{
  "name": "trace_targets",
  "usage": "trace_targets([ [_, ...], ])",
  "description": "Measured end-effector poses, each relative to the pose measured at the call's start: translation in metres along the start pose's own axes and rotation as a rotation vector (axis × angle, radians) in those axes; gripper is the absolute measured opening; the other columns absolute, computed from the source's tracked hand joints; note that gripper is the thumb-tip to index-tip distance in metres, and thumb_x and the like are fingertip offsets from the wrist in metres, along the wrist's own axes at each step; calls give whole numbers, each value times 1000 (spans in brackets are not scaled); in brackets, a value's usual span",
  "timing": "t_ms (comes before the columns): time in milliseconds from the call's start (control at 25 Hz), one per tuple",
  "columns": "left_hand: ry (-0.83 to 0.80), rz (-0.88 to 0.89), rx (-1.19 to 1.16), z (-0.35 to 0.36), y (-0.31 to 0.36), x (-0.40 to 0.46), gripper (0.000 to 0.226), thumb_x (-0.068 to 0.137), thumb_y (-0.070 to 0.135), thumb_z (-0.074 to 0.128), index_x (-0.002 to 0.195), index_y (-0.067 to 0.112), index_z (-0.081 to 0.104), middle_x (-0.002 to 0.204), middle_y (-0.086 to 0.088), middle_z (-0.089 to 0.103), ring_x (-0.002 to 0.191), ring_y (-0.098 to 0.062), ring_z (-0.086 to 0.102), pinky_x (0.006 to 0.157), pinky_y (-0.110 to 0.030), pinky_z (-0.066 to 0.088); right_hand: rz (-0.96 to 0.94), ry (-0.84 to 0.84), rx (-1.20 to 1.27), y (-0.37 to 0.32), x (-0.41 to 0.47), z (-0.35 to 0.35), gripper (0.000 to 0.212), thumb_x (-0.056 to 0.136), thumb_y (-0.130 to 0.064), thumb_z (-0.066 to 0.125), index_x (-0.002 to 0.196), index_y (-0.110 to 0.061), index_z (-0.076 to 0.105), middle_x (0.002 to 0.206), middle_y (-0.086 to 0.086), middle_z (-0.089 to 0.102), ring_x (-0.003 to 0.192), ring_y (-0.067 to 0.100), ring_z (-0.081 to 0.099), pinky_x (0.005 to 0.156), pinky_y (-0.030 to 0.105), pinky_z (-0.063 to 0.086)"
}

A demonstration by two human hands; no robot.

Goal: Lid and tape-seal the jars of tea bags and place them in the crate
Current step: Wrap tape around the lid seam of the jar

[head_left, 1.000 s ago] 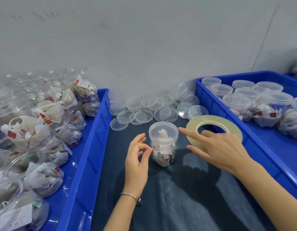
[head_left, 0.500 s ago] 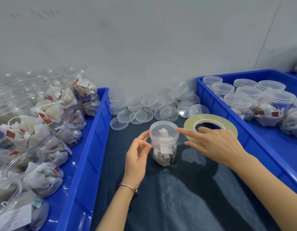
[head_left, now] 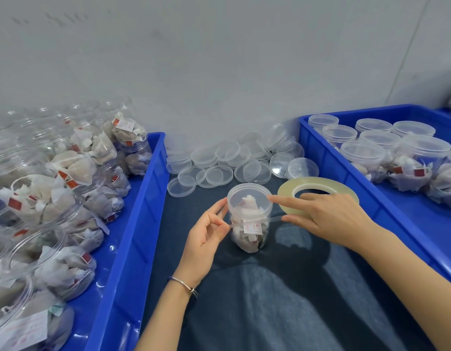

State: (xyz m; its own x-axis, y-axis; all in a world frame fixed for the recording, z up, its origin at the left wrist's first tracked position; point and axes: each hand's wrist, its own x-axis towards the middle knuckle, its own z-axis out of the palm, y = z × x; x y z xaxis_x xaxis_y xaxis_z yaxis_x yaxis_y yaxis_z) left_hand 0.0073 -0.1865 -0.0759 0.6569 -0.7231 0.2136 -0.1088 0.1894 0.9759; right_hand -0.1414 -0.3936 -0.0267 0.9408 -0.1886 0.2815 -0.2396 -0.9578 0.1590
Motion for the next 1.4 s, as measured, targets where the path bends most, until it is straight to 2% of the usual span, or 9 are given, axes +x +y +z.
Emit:
trace_targets([
  [80,-22,-8,-29,-3,2,0,15,86,13,55,77,2,50,138,10,52,131,-8,46,107,-46,41,-3,-23,42,2,0,2,55,81,-74,-6,135,-66,-1,78,-11,53,69,7,54,41,20,19],
  [200,-37,-22,-75,-6,4,0,17,85,17,56,77,3,50,137,9,53,131,-11,46,101,-41,47,8,-63,52,4,1,4,49,78,-74,-5,126,-68,-15,91,-15,60,82,4,57,41,18,17],
  [440,23,-12,7,-3,-5,2,15,92,0,51,78,4,51,134,10,55,128,-7,49,108,-47,40,24,-99,117,4,-2,7,47,75,-75,-6,119,-73,-21,111,-21,59,97,4,58,43,17,23],
  [640,50,13,5,-5,-8,5,14,92,3,52,79,6,52,127,8,61,125,-9,53,98,-34,48,22,-29,172,3,3,5,57,75,-77,-4,131,-72,6,112,-21,59,92,3,58,43,14,24],
  [840,99,35,17,-2,-12,14,16,93,-2,51,79,5,51,118,10,65,119,-8,57,86,-25,52,47,13,187,-1,4,4,62,73,-77,-1,131,-69,19,108,-22,61,89,4,59,43,15,21],
  [1000,115,52,21,-1,-14,27,13,94,-1,50,81,0,50,120,7,65,112,-8,62,86,-26,53,73,39,138,-6,10,4,65,75,-75,0,131,-63,29,104,-20,63,86,6,61,43,15,15],
  [1160,101,40,73,-2,-13,42,12,92,-2,55,85,7,51,109,11,68,101,-9,65,76,-20,53,73,47,52,-8,21,5,48,87,-70,19,130,-57,36,92,-15,65,73,6,59,39,17,10],
  [1280,116,61,51,-4,-14,47,27,85,-3,65,104,11,52,103,1,71,97,-13,67,83,-27,54,79,56,58,-5,25,7,41,90,-67,31,129,-56,37,91,-14,66,74,7,61,40,16,10],
  [1400,194,81,55,0,-16,47,25,83,-2,67,101,16,70,97,7,74,96,-5,68,83,-18,51,79,68,82,-5,25,11,42,89,-67,32,129,-54,38,91,-11,67,73,10,61,41,15,13],
])
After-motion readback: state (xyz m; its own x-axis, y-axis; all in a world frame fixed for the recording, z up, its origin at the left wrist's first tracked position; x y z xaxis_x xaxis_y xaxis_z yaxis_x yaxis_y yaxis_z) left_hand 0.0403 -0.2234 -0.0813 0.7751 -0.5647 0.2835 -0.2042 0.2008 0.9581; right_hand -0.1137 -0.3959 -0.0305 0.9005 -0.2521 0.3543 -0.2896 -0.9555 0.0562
